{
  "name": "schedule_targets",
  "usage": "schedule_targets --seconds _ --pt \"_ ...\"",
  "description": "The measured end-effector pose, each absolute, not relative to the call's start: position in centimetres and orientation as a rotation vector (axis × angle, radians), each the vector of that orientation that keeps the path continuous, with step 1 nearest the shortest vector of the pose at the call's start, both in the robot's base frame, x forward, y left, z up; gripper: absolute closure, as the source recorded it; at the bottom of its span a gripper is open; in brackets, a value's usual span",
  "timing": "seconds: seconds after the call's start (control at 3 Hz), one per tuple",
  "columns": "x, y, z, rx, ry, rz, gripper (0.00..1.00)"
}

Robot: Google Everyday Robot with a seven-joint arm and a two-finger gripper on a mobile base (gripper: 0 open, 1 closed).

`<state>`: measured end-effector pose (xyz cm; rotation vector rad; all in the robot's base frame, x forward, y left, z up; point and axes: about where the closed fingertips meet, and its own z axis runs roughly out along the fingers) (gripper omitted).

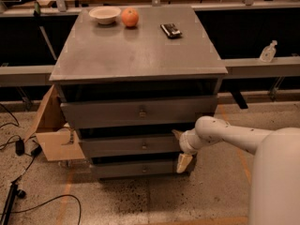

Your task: Open middle drawer

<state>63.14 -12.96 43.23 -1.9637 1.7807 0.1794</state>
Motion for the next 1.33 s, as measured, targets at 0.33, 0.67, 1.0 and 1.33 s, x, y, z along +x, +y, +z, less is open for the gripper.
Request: schedule_targets --seconds 0.33,0.67,1.0,1.33 --pt "64.8 -13.2 42.4 -1.976 1.756 0.151 0.16" --pt "66.0 -13.0 42.6 -1.988 1.720 0.142 0.40" --pt "65.5 -13.0 42.6 -1.981 1.737 0.183 0.62" --pt "64.9 -13.4 43.0 -1.970 1.767 0.209 0.87"
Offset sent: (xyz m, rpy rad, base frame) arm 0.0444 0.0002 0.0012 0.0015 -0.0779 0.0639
